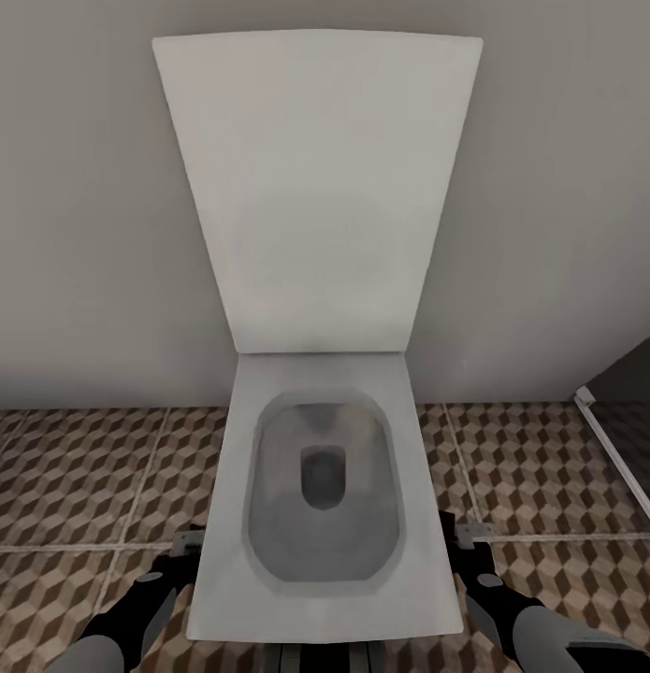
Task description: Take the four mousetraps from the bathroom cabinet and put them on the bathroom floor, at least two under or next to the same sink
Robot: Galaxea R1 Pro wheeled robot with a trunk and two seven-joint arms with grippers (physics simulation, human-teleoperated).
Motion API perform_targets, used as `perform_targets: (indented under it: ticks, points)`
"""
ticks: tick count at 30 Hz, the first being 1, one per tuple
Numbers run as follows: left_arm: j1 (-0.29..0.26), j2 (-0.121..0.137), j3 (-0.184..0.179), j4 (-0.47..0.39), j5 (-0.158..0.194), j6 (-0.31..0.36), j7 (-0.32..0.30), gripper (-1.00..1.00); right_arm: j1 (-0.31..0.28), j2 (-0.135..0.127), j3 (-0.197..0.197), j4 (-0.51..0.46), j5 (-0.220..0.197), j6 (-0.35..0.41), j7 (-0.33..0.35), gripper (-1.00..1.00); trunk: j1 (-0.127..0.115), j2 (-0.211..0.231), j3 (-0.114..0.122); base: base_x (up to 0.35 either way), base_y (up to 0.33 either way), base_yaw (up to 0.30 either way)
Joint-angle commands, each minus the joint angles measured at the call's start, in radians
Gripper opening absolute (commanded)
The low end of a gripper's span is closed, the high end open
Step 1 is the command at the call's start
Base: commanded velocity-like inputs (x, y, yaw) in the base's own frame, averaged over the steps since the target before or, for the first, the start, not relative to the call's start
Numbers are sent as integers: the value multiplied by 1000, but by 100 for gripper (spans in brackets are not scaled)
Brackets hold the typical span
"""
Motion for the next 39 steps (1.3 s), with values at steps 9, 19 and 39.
perform_targets:
  ticks: [9,19,39]
  points:
    - [0,17,8,22,-5,-51,-3,-100,-1,0,-1,1,11,-3,-7,-100,0,0,-1,0,0,0]
    - [0,20,8,25,-6,-61,-4,-100,-1,-4,-1,1,10,-4,-7,-100,0,0,-1,0,0,0]
    - [0,18,8,24,-4,-61,-4,-100,12,-15,-3,1,-5,-72,-7,-100,0,0,-1,0,0,0]
